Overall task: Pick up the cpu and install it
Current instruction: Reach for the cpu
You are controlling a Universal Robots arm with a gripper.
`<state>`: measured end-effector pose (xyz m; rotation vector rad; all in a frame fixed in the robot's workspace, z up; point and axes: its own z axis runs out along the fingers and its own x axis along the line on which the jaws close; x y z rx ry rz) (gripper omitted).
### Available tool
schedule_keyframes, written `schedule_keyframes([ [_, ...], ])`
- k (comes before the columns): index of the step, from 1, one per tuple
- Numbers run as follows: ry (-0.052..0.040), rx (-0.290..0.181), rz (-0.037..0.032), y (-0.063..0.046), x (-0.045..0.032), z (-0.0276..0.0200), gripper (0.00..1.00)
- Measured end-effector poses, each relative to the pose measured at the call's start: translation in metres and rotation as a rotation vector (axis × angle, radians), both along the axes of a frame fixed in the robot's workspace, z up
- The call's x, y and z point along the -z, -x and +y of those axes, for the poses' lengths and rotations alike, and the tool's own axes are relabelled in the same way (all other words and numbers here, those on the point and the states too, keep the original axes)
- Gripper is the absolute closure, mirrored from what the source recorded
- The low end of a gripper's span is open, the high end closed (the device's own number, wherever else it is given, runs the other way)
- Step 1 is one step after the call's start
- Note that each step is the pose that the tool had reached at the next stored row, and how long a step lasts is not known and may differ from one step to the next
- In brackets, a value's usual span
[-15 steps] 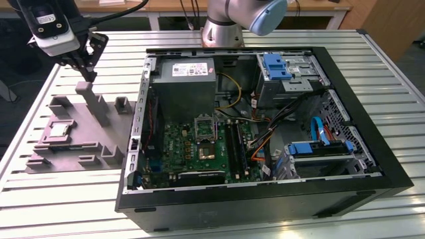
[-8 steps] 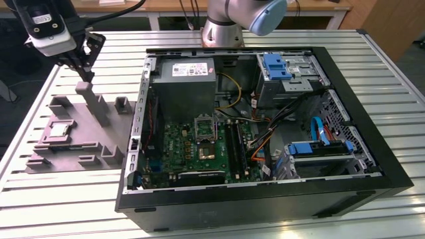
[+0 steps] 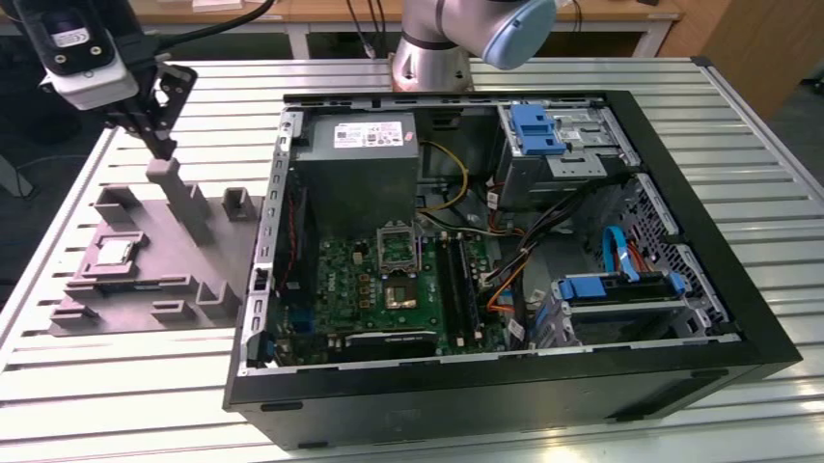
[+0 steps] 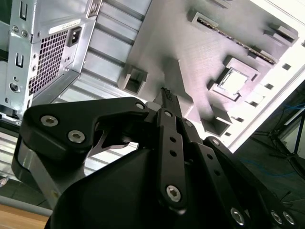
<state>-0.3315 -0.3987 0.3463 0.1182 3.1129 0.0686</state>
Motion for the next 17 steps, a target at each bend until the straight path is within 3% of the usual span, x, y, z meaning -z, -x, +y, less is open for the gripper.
schedule_keyframes([
  [17, -0.0002, 0.000, 0.0000, 0.0036, 0.0004, 0.0000, 0.89],
])
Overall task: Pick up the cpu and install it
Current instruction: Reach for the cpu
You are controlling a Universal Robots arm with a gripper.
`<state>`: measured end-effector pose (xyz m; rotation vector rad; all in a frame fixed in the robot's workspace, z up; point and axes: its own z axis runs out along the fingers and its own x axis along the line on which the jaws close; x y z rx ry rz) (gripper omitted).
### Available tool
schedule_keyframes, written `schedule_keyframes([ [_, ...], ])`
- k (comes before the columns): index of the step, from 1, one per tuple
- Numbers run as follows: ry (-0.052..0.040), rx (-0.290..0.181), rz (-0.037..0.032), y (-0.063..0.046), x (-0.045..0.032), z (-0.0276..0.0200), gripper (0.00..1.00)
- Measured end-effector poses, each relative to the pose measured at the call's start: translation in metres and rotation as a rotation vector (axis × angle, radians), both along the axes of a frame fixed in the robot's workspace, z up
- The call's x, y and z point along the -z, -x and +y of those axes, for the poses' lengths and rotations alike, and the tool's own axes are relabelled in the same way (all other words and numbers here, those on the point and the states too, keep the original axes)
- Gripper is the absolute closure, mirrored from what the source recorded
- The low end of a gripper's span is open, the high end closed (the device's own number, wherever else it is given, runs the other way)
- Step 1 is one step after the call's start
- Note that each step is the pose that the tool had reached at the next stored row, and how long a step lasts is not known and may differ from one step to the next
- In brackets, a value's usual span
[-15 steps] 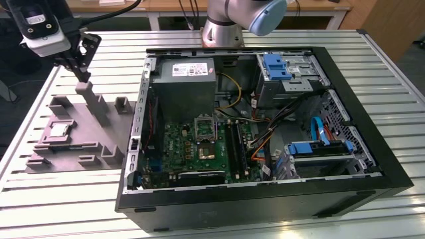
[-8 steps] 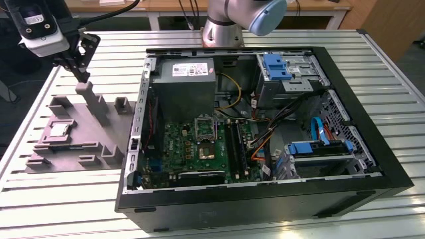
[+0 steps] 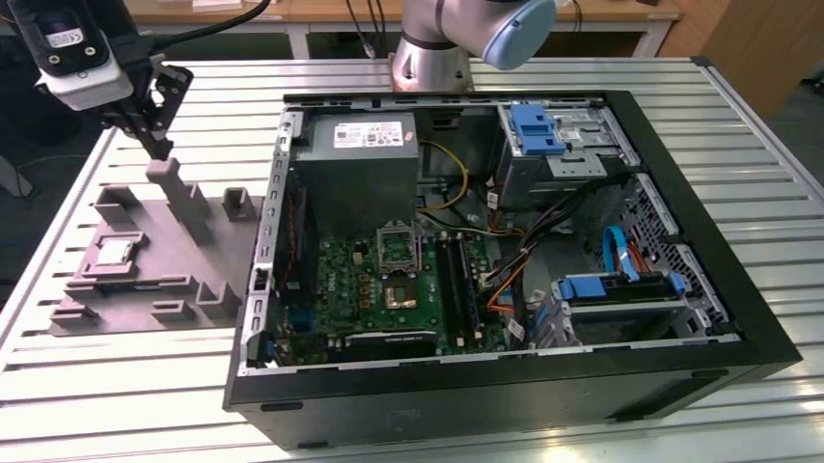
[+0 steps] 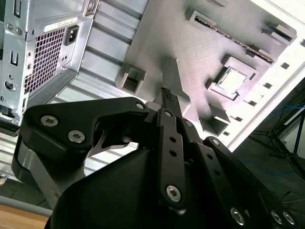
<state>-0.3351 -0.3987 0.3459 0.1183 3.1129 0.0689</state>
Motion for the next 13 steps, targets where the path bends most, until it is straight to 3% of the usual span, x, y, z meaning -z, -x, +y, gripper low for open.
schedule_keyframes([
  [13, 0.0001, 0.000, 0.0000, 0.0069, 0.0026, 0.0000, 0.89],
])
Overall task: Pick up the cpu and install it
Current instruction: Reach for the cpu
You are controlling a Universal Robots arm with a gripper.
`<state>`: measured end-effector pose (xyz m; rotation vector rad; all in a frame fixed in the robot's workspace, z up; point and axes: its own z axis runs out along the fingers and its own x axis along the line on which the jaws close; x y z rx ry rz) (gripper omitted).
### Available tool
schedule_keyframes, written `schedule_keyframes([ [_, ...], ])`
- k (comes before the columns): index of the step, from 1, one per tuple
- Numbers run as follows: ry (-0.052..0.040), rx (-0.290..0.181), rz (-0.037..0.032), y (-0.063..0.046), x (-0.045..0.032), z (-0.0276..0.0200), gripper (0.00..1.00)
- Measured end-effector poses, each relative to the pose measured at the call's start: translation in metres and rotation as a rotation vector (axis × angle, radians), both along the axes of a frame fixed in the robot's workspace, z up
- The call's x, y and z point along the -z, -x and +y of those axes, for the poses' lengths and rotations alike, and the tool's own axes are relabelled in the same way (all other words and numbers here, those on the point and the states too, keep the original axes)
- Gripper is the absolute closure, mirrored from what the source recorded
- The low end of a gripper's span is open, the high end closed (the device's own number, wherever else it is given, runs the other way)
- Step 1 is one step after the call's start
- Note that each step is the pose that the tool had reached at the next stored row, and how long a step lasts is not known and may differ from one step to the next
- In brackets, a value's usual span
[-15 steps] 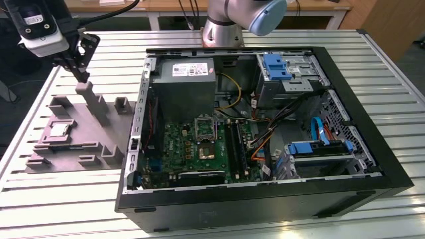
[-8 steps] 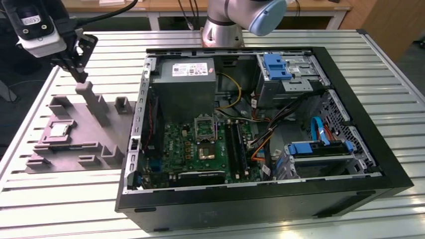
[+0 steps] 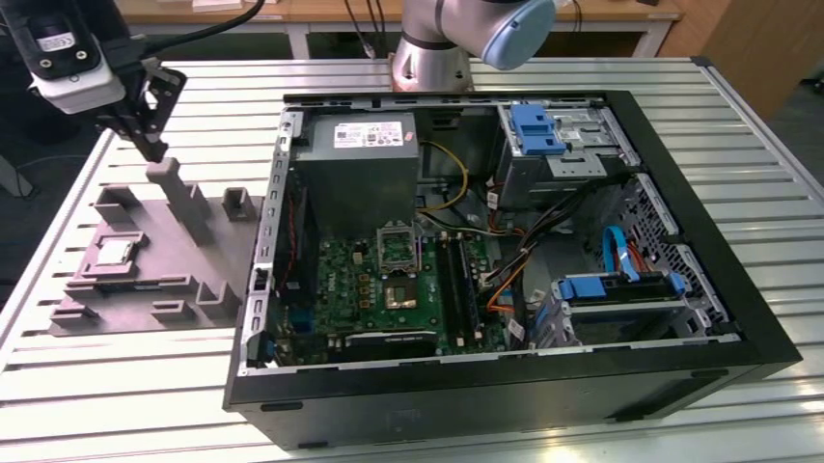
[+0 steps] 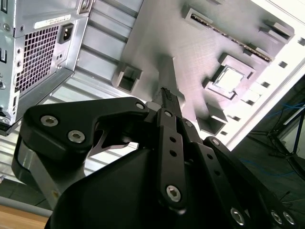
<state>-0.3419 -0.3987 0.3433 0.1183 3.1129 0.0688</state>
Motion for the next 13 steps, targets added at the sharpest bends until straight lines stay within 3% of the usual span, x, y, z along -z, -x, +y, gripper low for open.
schedule_keyframes([
  [13, -0.0001, 0.000, 0.0000, 0.0067, 0.0011, 0.0000, 0.89],
])
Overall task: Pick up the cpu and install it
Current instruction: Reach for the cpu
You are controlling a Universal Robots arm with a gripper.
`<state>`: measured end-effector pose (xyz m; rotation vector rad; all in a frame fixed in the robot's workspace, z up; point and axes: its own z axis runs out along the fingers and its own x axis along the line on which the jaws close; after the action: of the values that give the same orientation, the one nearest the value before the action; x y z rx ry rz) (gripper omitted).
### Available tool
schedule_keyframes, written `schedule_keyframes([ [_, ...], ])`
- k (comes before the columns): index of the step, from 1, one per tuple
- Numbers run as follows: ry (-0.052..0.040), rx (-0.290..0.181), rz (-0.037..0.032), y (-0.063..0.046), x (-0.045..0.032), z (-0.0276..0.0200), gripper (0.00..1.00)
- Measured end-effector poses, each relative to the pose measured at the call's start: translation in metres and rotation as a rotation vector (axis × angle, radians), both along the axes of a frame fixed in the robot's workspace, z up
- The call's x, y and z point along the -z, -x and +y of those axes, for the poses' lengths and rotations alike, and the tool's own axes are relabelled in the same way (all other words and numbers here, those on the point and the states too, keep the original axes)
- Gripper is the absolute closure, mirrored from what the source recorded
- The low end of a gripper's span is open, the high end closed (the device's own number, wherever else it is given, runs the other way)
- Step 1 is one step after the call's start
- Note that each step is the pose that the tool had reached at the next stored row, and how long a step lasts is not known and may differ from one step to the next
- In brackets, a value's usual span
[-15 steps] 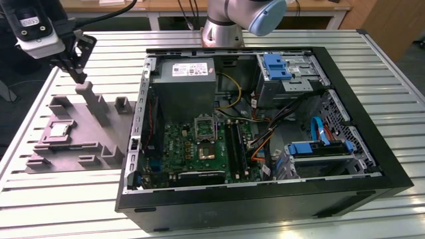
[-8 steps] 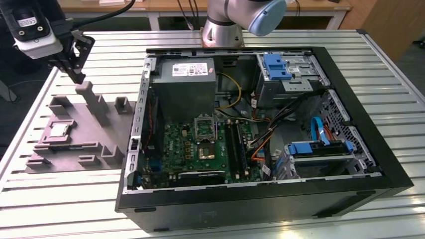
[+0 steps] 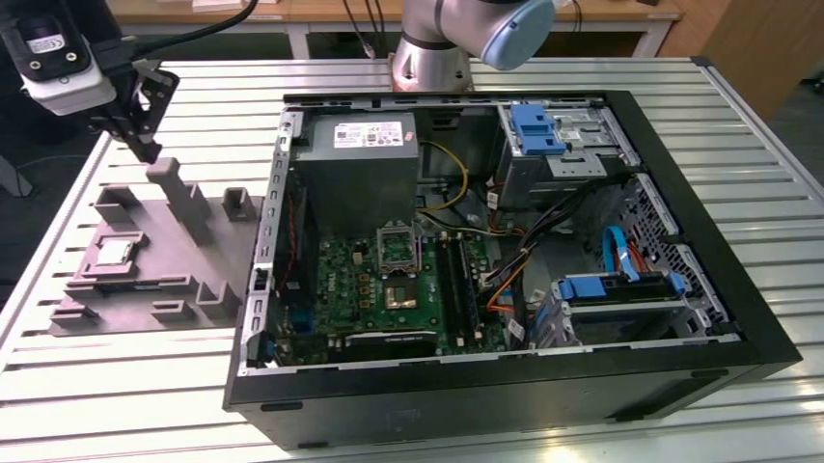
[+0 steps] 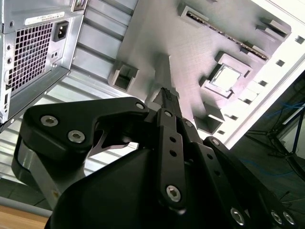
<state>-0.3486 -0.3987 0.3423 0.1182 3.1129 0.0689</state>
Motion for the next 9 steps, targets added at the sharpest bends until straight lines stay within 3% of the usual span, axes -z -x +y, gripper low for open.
schedule_keyframes([
  [9, 0.0000, 0.000, -0.0001, 0.0039, 0.0008, 0.0000, 0.89],
])
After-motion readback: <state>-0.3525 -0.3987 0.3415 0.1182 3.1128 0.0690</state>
